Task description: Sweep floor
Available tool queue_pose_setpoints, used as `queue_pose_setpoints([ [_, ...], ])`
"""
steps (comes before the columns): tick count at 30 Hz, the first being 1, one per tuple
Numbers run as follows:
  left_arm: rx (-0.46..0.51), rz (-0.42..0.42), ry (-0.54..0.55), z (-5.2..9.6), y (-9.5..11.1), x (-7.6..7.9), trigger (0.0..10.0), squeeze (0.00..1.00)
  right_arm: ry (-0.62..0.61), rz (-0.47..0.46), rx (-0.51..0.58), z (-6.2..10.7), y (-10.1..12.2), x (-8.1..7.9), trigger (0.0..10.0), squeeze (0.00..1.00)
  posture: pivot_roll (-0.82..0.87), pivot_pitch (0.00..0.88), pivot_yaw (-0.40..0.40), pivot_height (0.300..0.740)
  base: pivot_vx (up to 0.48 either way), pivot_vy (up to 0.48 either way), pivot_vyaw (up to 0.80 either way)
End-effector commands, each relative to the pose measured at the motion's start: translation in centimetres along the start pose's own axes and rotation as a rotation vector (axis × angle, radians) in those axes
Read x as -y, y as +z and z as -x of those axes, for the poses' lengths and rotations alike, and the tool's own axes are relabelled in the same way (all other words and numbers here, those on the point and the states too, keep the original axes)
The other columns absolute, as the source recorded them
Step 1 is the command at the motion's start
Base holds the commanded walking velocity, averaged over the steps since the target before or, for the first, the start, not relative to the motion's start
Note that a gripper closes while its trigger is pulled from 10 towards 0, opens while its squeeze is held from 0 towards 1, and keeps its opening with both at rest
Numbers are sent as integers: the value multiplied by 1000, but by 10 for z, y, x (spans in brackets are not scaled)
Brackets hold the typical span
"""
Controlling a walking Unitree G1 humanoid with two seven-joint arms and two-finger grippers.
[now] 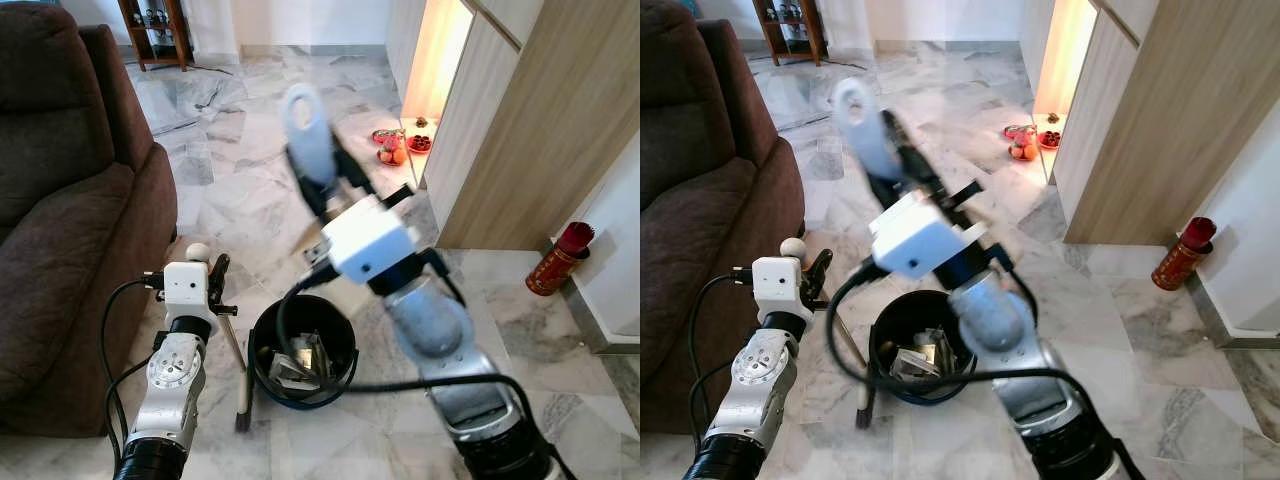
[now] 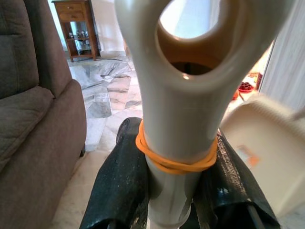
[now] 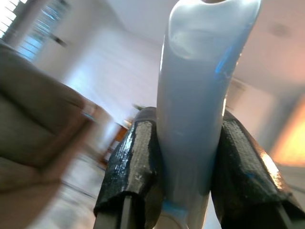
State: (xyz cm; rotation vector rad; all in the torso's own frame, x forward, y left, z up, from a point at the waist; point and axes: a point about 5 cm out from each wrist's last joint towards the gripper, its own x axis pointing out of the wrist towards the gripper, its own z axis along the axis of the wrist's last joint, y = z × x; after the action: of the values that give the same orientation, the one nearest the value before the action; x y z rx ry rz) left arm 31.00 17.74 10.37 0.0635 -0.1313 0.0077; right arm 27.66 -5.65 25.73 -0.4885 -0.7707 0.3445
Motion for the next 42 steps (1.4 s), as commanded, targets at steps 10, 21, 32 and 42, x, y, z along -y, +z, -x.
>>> queue_pose_setpoints([
  [10, 50, 6, -9, -2, 9, 1, 10000, 0, -243, 62, -241, 14, -51, 34, 10000, 0, 48, 99, 0, 740, 0, 0, 0],
  [21, 43, 3, -21, 5, 6, -2, 10000, 0, -322, 89, -425, 36, -96, 38, 10000, 0, 47, 89, 0, 740, 0, 0, 0],
  [32, 26, 10, -44, 15, 2, 1, 10000, 0, -451, -134, -610, 62, -134, 31, 10000, 0, 43, 71, -3, 740, 0, 0, 0],
  [42, 29, 24, -50, 20, 2, 1, 10000, 0, -498, -208, -661, 73, -151, 29, 10000, 0, 47, 67, -8, 740, 0, 0, 0],
])
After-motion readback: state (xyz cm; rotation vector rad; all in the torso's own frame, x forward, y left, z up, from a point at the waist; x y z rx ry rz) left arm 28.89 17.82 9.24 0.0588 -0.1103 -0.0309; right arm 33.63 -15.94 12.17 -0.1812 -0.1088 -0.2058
